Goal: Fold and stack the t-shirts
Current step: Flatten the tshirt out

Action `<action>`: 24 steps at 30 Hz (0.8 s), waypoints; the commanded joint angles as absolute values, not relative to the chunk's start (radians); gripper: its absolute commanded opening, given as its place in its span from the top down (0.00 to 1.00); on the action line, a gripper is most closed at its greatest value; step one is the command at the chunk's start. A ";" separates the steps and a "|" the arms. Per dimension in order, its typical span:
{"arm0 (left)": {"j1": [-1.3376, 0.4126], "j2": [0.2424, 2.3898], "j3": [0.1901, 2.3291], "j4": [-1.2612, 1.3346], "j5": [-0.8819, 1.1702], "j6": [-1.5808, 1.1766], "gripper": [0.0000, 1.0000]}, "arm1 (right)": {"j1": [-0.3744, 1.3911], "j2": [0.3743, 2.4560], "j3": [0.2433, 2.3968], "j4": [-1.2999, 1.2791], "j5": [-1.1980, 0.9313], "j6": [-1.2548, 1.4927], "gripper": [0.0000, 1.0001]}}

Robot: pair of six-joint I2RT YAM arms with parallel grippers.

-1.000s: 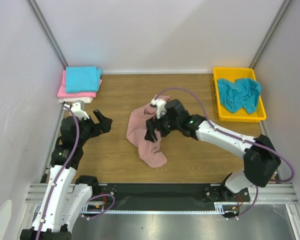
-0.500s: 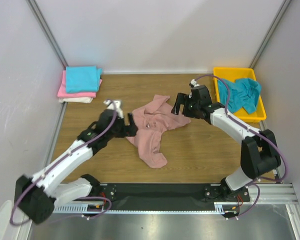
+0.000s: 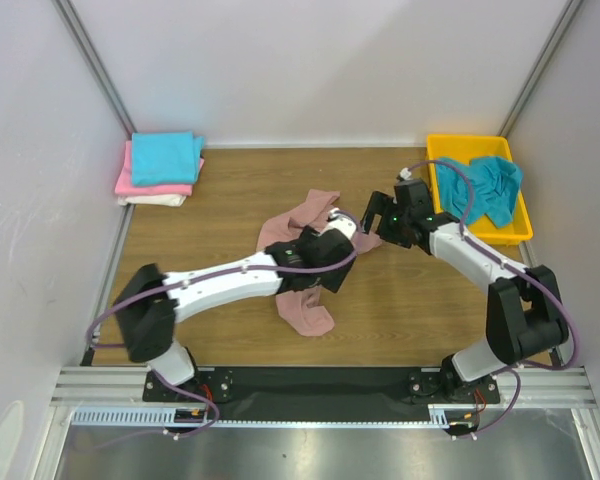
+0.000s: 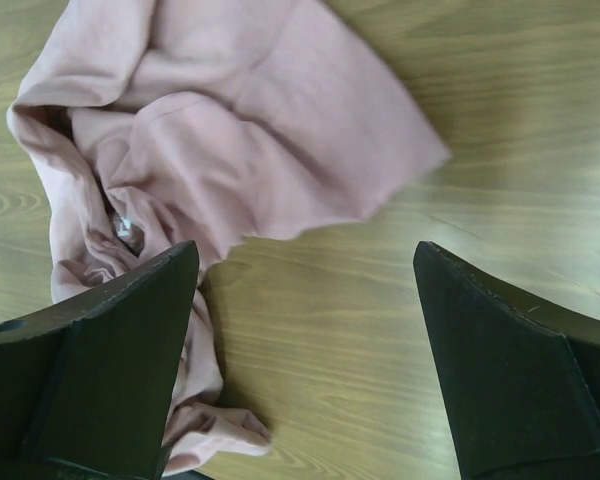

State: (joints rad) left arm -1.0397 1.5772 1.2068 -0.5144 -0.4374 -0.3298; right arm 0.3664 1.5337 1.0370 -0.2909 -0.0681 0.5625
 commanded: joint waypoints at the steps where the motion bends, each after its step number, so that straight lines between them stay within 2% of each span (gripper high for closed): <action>1: -1.057 1.684 1.313 -0.633 -0.552 -0.327 0.15 | 0.324 1.430 1.003 -0.307 -0.074 0.568 0.06; 3: -1.060 1.758 1.342 -0.679 -0.581 -0.360 0.23 | 0.299 1.408 0.986 -0.322 -0.080 0.560 0.06; 6: -1.060 1.798 1.364 -0.684 -0.589 -0.382 0.43 | 0.284 1.367 0.971 -0.345 -0.080 0.545 0.06; 7: -1.060 1.798 1.370 -0.689 -0.594 -0.393 0.56 | 0.278 1.352 0.971 -0.353 -0.080 0.535 0.06; 9: -1.061 1.786 1.376 -0.692 -0.612 -0.422 0.65 | 0.272 1.342 0.971 -0.360 -0.078 0.523 0.06; 10: -1.060 1.779 1.376 -0.695 -0.621 -0.436 0.77 | 0.267 1.341 0.973 -0.364 -0.081 0.514 0.06; 13: -1.060 1.732 1.403 -0.771 -0.675 -0.501 1.00 | 0.267 1.341 0.980 -0.353 -0.098 0.500 0.06; 20: -1.000 1.493 1.356 -0.911 -0.723 -0.673 1.00 | 0.375 1.379 0.996 -0.270 -0.095 0.505 0.06; 24: -0.907 1.320 1.176 -0.950 -0.674 -0.807 1.00 | 0.463 1.428 1.019 -0.232 -0.074 0.505 0.06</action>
State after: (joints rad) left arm -0.9745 1.4372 1.2812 -0.8616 -0.6605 -0.6559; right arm 0.4118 1.3960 0.9771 -0.2958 -0.0906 0.5198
